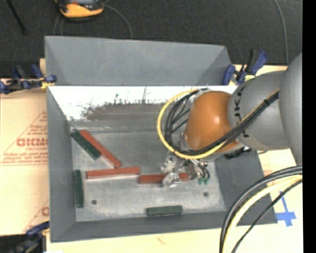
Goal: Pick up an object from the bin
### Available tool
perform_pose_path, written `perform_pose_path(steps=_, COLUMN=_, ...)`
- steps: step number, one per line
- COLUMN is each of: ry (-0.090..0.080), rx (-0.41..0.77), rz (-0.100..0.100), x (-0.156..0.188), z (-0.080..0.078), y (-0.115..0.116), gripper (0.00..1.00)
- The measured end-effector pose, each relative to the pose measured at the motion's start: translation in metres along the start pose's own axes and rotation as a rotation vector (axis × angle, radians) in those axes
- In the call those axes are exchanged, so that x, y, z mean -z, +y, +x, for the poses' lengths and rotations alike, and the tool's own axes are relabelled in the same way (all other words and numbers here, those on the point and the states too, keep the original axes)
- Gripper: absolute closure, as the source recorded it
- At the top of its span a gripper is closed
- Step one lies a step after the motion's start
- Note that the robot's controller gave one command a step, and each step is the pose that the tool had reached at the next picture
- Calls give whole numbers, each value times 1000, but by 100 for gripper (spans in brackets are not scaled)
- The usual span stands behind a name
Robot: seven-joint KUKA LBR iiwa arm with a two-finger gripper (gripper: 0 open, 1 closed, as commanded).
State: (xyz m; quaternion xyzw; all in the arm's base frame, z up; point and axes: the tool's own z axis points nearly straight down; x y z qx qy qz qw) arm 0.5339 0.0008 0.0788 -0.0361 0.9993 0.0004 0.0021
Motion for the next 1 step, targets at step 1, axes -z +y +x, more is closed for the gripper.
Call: perform_pose_path(steps=1, ry=-3, rx=-42, rz=1, x=154, z=-22, y=-15, gripper=100)
